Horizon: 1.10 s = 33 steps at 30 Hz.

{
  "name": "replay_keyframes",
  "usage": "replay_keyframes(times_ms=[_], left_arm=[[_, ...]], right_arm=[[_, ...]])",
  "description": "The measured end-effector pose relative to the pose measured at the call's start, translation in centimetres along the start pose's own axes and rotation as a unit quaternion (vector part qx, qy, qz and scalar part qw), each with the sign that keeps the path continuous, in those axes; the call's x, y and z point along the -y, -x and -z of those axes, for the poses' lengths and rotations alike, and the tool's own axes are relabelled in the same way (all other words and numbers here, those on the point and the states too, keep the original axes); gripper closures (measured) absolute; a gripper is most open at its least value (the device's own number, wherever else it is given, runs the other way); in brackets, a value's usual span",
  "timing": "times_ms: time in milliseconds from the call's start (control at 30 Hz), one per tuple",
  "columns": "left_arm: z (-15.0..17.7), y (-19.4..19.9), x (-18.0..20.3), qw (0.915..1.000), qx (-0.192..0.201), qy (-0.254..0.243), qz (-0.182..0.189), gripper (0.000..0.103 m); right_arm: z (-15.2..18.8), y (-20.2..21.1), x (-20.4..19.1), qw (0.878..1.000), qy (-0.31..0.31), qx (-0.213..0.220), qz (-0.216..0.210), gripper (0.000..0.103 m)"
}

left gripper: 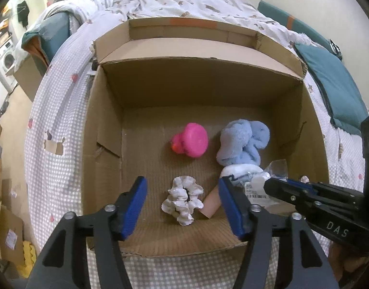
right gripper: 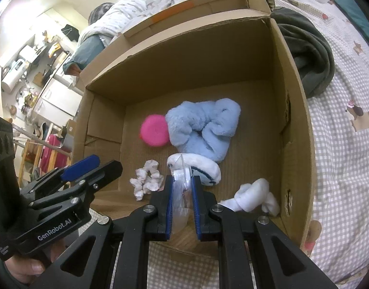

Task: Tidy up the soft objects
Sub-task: 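Open the left tool to drop the heart while the right tool releases the bag, then withdraw both tools from the box toward the grey lace cloth and translucent cone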

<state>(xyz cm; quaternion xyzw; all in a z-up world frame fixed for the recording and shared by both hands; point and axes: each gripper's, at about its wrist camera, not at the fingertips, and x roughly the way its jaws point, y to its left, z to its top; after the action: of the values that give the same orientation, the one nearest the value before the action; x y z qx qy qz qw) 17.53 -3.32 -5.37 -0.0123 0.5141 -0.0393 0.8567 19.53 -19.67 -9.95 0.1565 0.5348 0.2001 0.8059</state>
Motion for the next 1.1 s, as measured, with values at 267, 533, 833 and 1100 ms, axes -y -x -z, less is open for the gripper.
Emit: replay_keyframes(times_ms=[267, 533, 833, 1100], left_arm=[[0.0, -0.4, -0.8, 0.9996, -0.013, 0.024, 0.006, 0.042], [-0.2, -0.1, -1.1, 0.9996, -0.006, 0.029, 0.005, 0.042], [0.0, 0.0, -1.2, 0.9997, -0.002, 0.025, -0.003, 0.042], [1.0, 2.7, -2.4, 0.9989, 0.019, 0.041, 0.01, 0.042]], right_arm=[[0.0, 0.6, -0.1, 1.0, 0.008, 0.015, 0.017, 0.086], [-0.2, 2.1, -0.6, 0.997, 0.023, 0.058, 0.038, 0.043], [-0.3, 2.9, -0.5, 0.996, 0.022, 0.073, 0.037, 0.043], [0.2, 4.1, -0.7, 0.995, 0.023, 0.09, 0.043, 0.043]])
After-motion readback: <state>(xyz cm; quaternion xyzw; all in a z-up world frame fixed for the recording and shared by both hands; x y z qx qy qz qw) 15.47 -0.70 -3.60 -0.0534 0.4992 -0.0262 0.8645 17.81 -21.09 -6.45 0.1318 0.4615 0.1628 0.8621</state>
